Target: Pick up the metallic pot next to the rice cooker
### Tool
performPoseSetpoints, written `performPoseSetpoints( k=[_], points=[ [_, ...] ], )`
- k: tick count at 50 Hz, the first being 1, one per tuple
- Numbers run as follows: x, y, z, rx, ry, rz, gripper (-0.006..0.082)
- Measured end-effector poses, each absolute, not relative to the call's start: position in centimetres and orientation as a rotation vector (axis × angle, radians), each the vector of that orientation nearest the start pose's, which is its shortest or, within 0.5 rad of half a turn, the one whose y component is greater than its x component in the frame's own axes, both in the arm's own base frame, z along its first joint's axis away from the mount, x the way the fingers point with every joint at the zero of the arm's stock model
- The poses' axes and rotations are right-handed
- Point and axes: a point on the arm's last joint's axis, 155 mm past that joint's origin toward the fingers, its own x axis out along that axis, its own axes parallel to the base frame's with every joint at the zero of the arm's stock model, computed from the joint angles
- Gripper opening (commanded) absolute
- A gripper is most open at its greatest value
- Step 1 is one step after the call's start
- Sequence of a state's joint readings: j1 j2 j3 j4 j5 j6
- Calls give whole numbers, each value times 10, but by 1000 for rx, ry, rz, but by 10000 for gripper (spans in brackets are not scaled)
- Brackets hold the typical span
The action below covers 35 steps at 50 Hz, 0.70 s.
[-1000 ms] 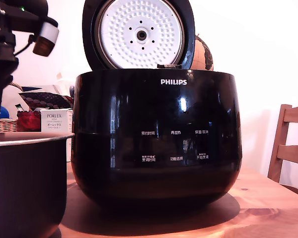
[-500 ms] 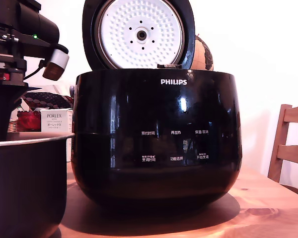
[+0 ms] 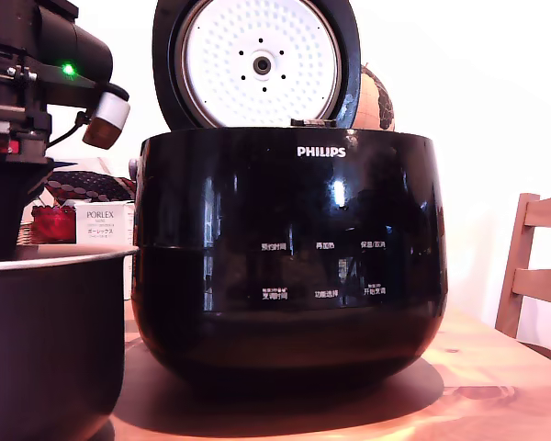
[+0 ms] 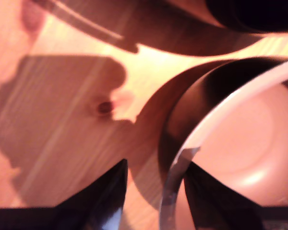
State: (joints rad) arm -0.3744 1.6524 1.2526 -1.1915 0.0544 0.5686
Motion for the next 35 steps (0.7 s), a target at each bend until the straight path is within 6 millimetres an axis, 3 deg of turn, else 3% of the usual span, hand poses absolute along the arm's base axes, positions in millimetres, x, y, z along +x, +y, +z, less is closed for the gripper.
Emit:
performPoseSetpoints(
  k=[22,35],
  points=[
    [290,-62,75,623,1458,-610,321],
    [292,-60,75,579,1453,-613,196]
  ],
)
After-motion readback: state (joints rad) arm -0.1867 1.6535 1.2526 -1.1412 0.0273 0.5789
